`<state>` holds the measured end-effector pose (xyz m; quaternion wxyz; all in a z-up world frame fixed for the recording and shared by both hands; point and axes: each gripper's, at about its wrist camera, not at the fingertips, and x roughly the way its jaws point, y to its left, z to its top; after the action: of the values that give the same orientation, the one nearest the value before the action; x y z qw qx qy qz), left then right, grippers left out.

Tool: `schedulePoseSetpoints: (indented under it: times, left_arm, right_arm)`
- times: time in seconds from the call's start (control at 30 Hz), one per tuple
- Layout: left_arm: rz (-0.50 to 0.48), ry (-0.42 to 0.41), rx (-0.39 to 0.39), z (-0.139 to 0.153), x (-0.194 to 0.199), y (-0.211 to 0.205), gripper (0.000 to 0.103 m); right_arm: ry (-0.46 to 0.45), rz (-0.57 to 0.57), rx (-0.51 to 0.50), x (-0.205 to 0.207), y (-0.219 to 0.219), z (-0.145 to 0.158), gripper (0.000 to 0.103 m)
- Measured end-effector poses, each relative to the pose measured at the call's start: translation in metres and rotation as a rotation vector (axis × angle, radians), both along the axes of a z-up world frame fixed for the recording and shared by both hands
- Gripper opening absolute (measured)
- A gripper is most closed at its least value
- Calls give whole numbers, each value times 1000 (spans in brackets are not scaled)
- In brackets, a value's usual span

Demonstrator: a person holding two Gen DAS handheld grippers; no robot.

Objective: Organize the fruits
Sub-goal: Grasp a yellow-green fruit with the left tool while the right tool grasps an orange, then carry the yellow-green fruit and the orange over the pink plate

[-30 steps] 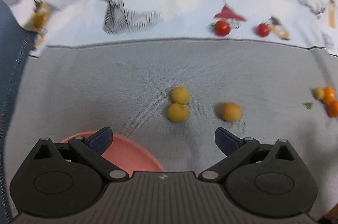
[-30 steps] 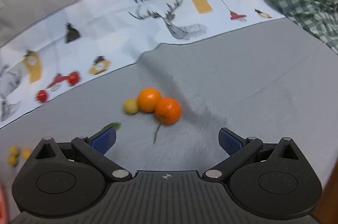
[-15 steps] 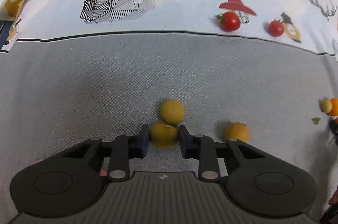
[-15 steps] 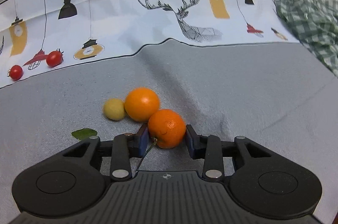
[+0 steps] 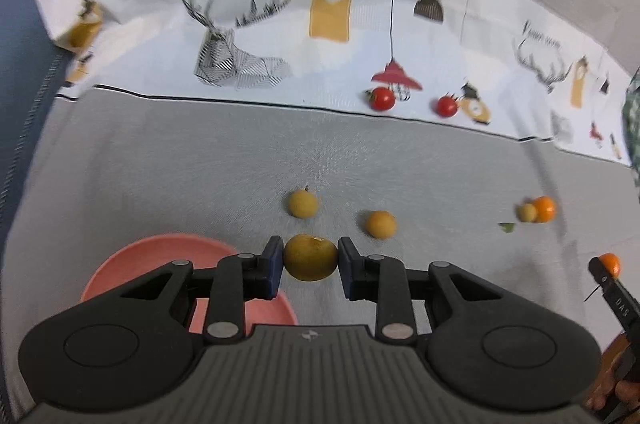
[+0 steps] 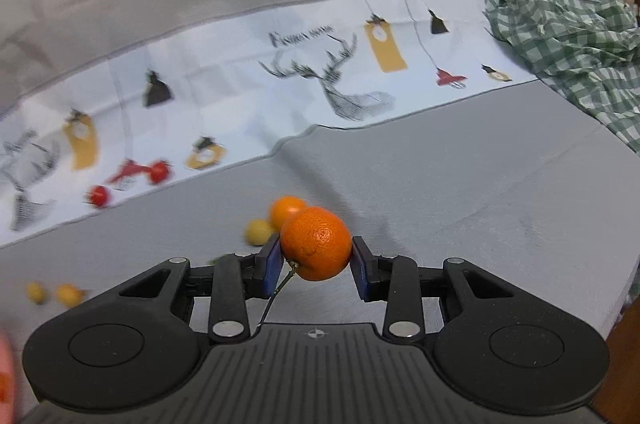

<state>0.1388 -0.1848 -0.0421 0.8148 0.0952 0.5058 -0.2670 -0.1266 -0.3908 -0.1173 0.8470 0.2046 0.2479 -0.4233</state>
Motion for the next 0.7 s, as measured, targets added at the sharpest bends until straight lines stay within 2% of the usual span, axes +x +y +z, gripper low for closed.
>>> schedulePoseSetpoints:
  times: [0.17,0.33,0.57,0.7]
  left_arm:
    - [29,-53,-18,39,-43,45,33]
    - [38,-65,-17,62,-90,96,33]
    - [80,-83,-2,78,-156,172,33]
    - [117,-110,7,81,-190,214,33]
  right_arm:
    - [-46,135,-7,-7,54,39,37]
    - [-76,279,22,-13,120,72,38]
    - [-81,529,51,-21,223,102,38]
    - [-83,593,46,-30,264,115,38]
